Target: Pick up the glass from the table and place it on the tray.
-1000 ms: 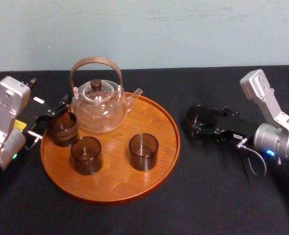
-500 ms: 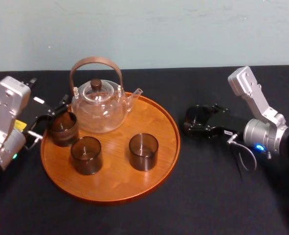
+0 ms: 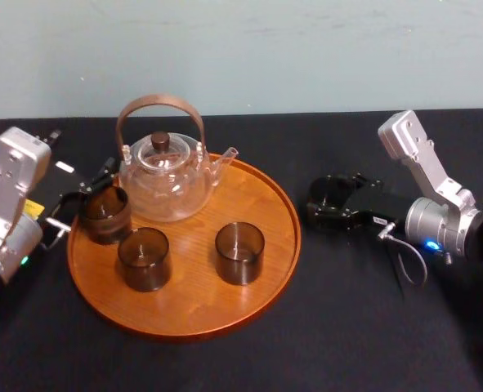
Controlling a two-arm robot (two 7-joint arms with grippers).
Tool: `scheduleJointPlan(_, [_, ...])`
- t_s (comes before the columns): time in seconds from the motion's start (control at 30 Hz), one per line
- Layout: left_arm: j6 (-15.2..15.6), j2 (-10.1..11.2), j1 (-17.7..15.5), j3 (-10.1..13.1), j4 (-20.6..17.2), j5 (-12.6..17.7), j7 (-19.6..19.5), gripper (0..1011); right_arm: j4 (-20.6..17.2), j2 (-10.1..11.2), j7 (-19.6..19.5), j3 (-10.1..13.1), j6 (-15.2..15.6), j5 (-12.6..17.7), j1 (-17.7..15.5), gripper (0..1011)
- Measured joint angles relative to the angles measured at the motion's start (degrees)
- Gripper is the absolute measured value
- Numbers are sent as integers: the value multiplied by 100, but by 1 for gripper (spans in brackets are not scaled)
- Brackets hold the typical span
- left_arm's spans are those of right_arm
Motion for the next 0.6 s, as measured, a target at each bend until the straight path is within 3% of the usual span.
scheduleJointPlan(0.1, [0,0,0,0,0,0,0,1001,-1,2,3,2,0,10,-1,905])
scheduleJointPlan(0.6, [0,0,0,0,0,0,0,1001,-7,7,14,8,1,24,-8,905])
